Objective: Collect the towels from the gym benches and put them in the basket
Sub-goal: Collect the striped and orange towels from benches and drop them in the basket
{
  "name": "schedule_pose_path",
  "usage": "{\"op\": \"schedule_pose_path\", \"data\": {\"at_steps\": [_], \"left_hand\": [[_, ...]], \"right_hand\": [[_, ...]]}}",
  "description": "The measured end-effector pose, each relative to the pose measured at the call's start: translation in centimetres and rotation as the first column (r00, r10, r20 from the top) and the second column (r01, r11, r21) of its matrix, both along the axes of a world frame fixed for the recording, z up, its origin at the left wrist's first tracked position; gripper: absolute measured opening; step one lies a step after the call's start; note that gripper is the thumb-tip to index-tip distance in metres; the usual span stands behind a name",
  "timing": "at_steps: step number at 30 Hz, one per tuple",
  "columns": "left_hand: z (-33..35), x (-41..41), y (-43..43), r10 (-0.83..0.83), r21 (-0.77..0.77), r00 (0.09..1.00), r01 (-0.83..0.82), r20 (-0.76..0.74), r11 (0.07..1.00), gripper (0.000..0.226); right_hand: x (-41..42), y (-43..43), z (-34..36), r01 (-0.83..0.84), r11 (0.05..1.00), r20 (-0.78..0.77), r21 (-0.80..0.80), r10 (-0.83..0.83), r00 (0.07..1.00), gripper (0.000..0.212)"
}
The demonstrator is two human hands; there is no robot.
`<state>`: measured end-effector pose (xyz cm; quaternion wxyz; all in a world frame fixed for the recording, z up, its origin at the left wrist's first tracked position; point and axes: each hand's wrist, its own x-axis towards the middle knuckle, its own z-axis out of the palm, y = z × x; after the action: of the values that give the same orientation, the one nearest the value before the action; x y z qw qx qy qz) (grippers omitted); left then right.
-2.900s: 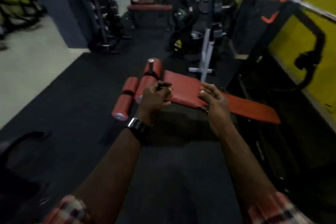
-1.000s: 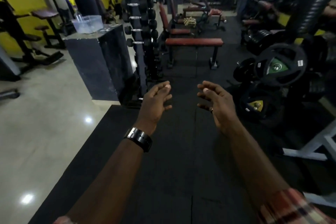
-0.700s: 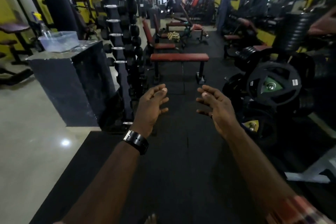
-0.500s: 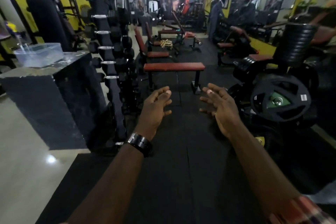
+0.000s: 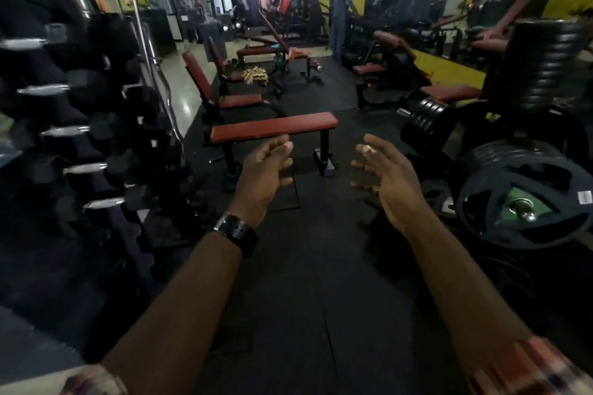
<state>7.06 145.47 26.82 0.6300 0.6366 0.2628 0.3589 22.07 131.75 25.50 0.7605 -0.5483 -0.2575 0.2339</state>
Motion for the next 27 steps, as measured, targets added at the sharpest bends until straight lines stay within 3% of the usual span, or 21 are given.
{"op": "schedule_pose_path", "data": {"at_steps": [12,21,27], "left_hand": [[-1.5,25.4,21.7,0.006,-0.078,1.000,-0.007,-0.011,0.997,0.023],[-4.3,45.6,43.5,-0.003,-0.099,1.000,0.004,0.008,0.995,0.021],[-4.0,59.8,54.7,-0.035,-0.107,0.999,0.031,-0.030,0.994,0.026]], "right_hand": [[25.9,21.2,-1.6,-0.033,0.994,0.010,-0.103,0.034,0.999,0.022],[46.6,42.3,-4.1,-0.005,0.994,0.026,-0.105,0.008,1.000,0.017],[59.6,52.2,-2.8,0.011,0.981,0.099,-0.192,0.008,0.995,0.036]]}}
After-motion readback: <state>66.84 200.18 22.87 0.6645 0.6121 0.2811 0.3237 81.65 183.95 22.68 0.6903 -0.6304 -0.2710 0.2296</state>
